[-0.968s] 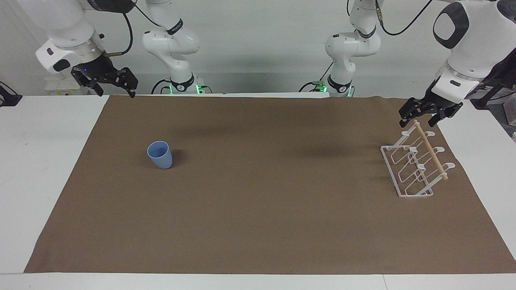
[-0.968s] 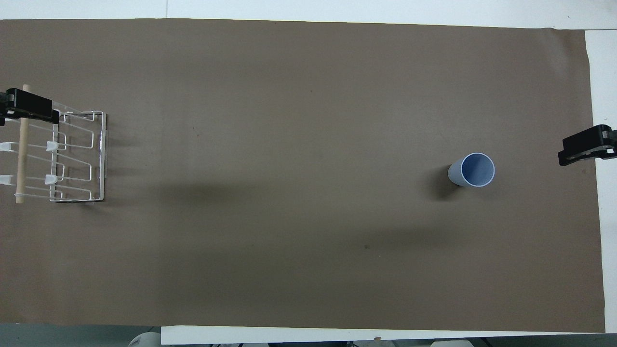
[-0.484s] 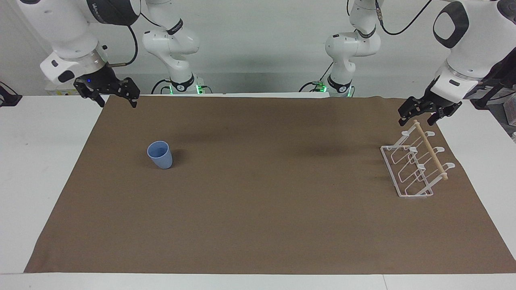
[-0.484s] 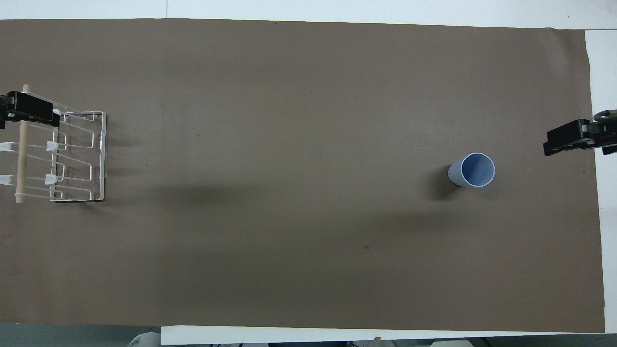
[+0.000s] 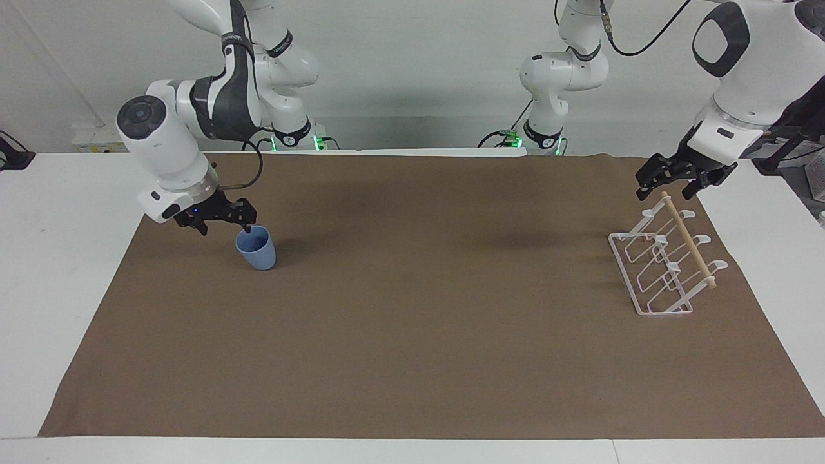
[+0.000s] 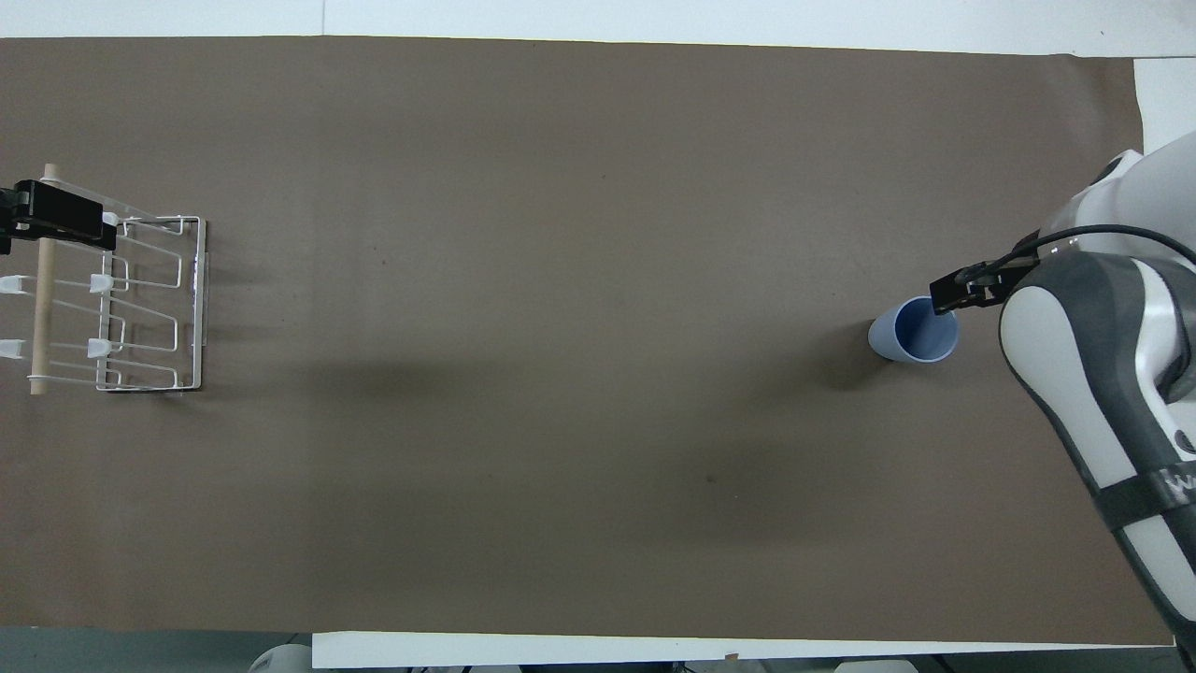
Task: Hang cup on cup holder
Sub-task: 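Reach the right gripper down to the rim of the blue cup, then grasp the blue cup rim with the right gripper and lift it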
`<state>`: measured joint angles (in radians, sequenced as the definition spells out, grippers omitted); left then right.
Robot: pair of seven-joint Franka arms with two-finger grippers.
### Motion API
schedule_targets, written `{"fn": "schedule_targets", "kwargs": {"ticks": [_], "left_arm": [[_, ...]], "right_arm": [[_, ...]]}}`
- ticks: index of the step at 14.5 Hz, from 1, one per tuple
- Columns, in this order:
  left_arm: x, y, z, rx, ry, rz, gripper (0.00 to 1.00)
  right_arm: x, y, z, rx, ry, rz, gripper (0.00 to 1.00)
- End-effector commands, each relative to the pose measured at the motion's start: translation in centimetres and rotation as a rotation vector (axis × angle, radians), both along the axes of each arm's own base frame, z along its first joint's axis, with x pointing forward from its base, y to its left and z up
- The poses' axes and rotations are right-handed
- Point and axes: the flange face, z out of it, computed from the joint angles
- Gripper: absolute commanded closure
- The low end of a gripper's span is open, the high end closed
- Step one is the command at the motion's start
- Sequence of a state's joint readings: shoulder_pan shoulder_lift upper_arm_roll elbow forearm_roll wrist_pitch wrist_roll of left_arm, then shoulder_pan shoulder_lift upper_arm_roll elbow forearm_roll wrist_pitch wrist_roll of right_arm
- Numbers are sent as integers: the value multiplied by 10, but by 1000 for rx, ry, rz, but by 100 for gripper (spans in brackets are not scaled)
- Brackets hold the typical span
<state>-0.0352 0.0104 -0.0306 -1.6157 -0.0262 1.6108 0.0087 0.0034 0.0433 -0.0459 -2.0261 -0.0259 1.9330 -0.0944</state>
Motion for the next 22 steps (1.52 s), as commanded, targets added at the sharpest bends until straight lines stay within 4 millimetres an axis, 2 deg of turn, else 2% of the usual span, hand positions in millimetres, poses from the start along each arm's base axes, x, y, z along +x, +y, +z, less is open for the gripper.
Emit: {"fn": "schedule_targets", "kwargs": {"ticks": [1,4,7,10,12,14,16,17,18,19,22], "left_arm": [[-9,-1,4,18,6,-9,0],[-9,-1,4,18,5,-11,0],[-9,-1,4,18,5,-11,0],[-8,-1,3,18,6,-11,0],[-8,-1,4,18,0,-11,0],[-9,0,4,18,3,-9,0],[-9,-1,4,18,5,-11,0],[-9,-1,4,18,5,-11,0],[-9,-1,4,18,5,-11,0],[-9,-1,4,18,5,-11,0],[-9,-1,4,18,3,-11,0]], "right_arm": [[-5,-10,-27,20,5,36,4],[-14,-13,-49,24,11,58,9],[-16,-11,-60,22,-36,70,37],[-16,-8,-62,20,-36,76,85],[-14,-5,-61,20,-39,80,98],[-12,-4,-60,20,-36,85,100],[-3,-2,-50,21,-25,93,100],[2,-1,-37,22,-18,103,100],[8,6,-24,42,-14,121,100],[14,25,-10,112,-20,134,100],[17,51,23,323,8,75,100]]}}
